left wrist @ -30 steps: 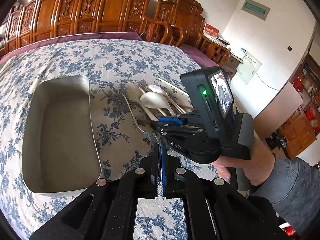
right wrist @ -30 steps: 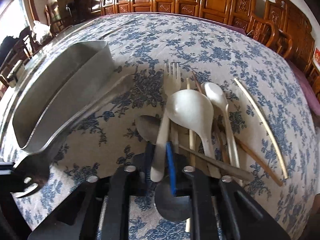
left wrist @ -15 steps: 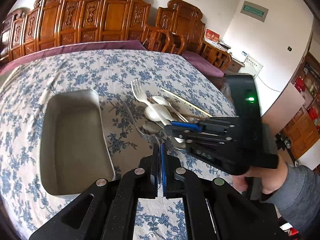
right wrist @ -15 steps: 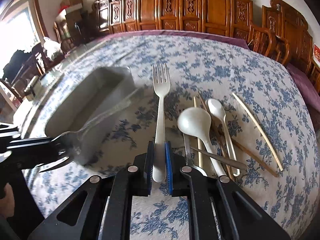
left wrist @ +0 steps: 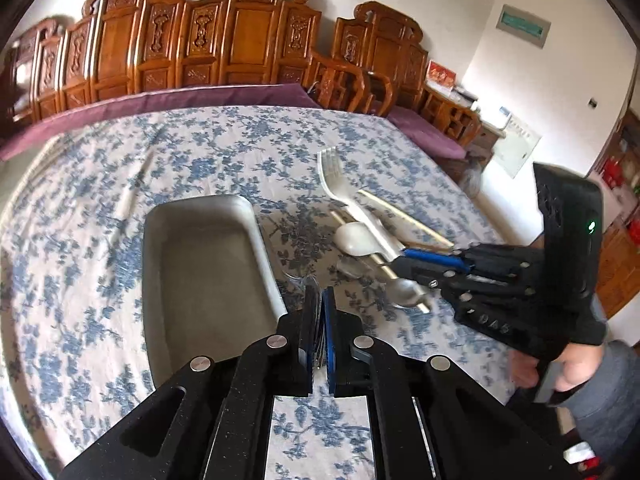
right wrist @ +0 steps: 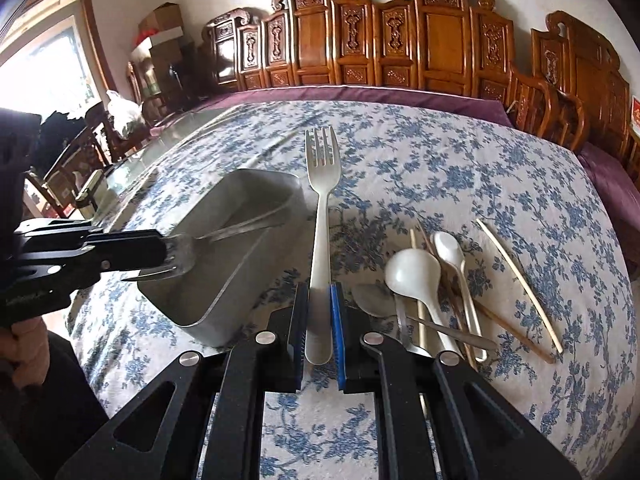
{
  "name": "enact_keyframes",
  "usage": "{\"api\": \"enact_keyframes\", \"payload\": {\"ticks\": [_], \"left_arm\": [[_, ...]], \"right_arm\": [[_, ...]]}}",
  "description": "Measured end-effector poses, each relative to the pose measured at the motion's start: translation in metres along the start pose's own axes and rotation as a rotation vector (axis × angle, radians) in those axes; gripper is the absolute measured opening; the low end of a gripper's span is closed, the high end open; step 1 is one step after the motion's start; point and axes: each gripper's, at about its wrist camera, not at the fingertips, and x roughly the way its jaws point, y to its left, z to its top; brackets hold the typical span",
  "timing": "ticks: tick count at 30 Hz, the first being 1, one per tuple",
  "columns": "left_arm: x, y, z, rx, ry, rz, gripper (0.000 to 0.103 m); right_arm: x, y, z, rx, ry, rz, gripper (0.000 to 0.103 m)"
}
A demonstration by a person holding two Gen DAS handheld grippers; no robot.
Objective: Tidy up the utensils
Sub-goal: 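Carry the white fork into the grey tray and open the right gripper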
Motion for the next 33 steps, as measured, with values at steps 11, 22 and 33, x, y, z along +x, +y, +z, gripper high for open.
{"api": "enact_keyframes", "payload": {"ticks": [11,22,33], "left_arm": [[-0.027,-0.004,0.005,0.010,-0.055,-0.002,0.001],[-0.006,0.030,0.008,-0.009,-0.017,0.080,0.001],[0.023,0.057,-0.001,-0.023,0.023,0.145,0.001]], "right_arm": [[-0.003,0.008,0.001,-0.025,-0.005,-0.008,0.013],[0.000,0.031,0.009,-0.047,-0.009,0.030,0.013],[0.019,0.048,0.010,-0.058,0.028,0.048,0.013]]}}
